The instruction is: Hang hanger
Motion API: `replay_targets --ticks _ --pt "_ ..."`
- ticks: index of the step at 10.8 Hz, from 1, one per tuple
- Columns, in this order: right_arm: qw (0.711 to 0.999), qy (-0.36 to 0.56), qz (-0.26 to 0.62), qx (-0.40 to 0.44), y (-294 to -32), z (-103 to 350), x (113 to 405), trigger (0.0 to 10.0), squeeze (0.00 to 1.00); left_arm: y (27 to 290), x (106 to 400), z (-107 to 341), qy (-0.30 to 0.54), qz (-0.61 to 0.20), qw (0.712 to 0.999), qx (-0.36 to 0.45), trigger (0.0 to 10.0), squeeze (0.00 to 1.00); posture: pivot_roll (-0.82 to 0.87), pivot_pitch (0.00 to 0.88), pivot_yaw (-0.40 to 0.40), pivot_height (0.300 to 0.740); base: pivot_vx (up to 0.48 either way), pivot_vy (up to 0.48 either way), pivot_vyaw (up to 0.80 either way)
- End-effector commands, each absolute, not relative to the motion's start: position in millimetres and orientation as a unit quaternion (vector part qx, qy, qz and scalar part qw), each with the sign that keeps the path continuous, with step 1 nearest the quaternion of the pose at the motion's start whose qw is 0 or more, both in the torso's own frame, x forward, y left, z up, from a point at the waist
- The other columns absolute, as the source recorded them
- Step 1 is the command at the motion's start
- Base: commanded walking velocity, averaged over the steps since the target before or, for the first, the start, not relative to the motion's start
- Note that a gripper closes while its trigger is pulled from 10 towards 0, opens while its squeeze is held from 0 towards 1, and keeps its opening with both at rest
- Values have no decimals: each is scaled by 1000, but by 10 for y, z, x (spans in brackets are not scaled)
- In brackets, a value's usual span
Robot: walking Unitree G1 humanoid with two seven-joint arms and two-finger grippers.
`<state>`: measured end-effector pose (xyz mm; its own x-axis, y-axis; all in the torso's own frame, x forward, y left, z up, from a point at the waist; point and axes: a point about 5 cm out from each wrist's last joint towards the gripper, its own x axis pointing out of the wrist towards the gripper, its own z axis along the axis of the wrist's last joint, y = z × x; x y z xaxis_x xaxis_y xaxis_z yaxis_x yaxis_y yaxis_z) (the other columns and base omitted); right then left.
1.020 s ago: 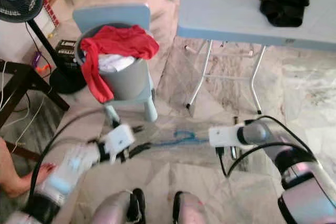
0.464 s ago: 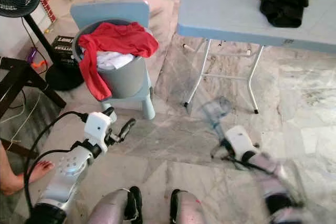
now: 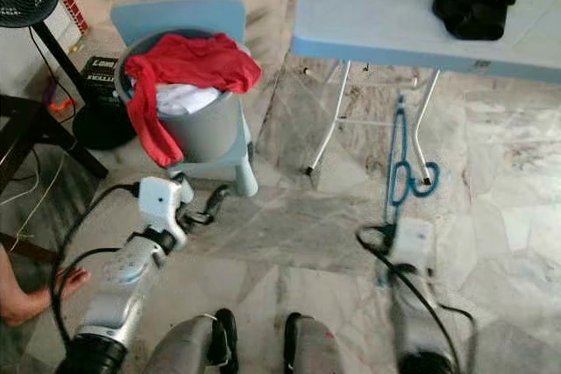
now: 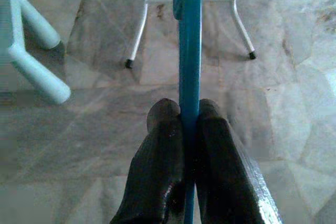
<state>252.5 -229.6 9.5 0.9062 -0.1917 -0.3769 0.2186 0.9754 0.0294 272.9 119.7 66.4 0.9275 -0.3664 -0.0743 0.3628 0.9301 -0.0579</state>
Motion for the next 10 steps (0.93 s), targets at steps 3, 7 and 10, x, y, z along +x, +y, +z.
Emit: replay_targets --ticks 3,7,10 --pt "974 183 -132 32 -2372 180 2524 10000 0 1212 2698 677 42 -195 979 -39 10000 0 -14 202 -42 740 85 0 -800" --pt "984 125 -114 58 -2297 325 2530 10000 0 1226 2664 650 53 -217 974 -33 10000 0 -17 196 -8 740 307 0 -800" --pt "978 129 -135 91 -2253 281 2470 10000 0 1167 2660 702 45 -233 971 -27 10000 0 -18 197 4 740 369 0 -800"
